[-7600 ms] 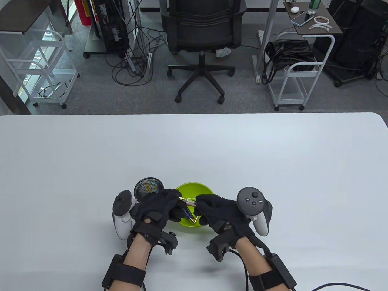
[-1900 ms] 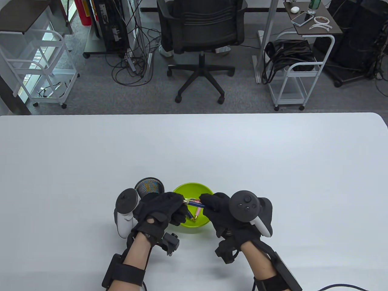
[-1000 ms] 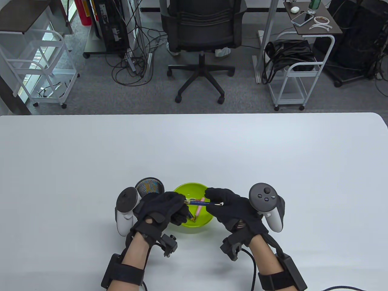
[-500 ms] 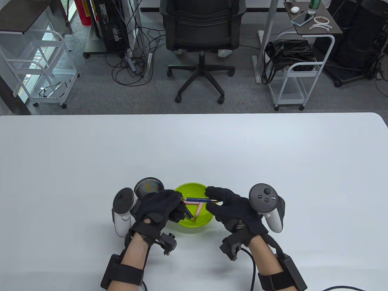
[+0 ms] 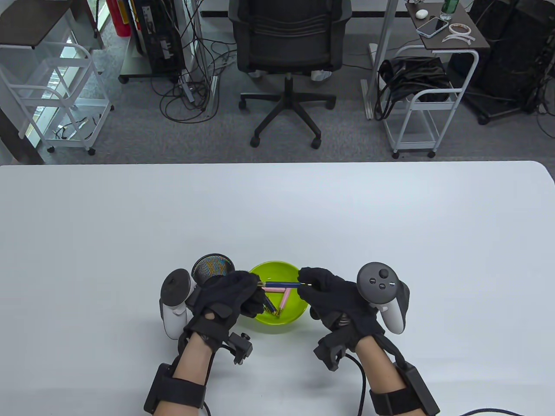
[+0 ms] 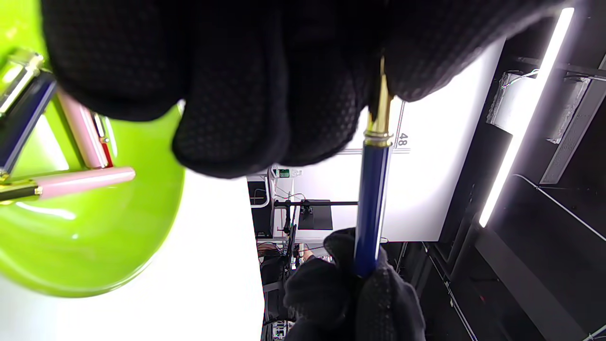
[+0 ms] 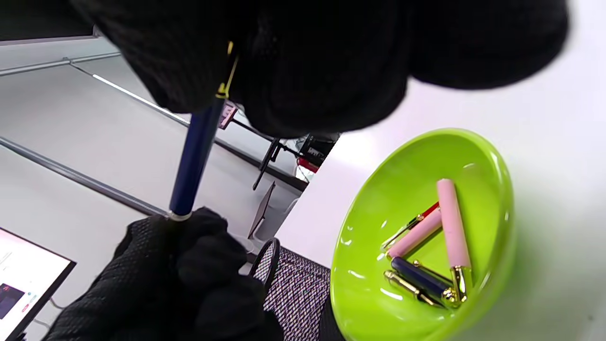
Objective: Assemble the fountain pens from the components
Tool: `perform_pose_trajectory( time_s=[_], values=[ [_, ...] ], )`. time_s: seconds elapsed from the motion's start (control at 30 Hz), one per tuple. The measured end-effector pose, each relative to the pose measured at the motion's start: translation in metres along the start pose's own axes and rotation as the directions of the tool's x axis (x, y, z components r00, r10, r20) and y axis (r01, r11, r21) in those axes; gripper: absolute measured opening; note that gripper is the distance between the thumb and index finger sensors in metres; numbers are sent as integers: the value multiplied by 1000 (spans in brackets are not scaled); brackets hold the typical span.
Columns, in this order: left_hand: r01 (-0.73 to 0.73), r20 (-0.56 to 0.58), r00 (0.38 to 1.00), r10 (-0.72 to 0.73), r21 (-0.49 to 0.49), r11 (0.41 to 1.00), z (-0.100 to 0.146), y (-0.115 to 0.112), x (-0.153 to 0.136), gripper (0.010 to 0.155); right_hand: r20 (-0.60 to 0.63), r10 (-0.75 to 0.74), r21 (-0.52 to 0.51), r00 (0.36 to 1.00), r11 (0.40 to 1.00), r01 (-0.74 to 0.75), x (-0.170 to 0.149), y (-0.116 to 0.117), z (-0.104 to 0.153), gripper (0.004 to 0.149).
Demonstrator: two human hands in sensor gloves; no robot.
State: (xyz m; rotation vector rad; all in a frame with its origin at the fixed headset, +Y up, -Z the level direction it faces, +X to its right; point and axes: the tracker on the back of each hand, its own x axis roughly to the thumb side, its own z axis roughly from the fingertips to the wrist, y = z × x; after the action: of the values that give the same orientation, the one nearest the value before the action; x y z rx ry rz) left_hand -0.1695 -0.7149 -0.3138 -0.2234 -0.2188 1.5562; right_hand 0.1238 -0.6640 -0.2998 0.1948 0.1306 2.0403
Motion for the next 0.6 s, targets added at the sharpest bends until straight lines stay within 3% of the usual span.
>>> perform_pose_trajectory(
  time_s=[0.13,0.2,0.4,0.53,0.6],
  values=[
    [2,1,1000,-2,-6,1000,-1,0,0,41,-48,29,-47,998,998,-31,-5,-2,1,54],
    [-2,-2,1000,2,3,1000,0,1,-1,41,-36,-3,16,999,1000,3,-6,-2,-1,66],
    [4,-8,1000,-4,-8,1000,-1,-1,-1,41,-9,-28,14,1000,1000,28,-2,-1,-1,48],
    [0,-8,1000,0,-15,1000,-1,-2,-1,41,-33,-7,6,999,1000,7,-6,-1,-1,51],
    [-2,-8,1000,1,-14,1000,-2,0,-2,41,-14,-49,101,999,994,50,-6,1,-4,61]
  ],
)
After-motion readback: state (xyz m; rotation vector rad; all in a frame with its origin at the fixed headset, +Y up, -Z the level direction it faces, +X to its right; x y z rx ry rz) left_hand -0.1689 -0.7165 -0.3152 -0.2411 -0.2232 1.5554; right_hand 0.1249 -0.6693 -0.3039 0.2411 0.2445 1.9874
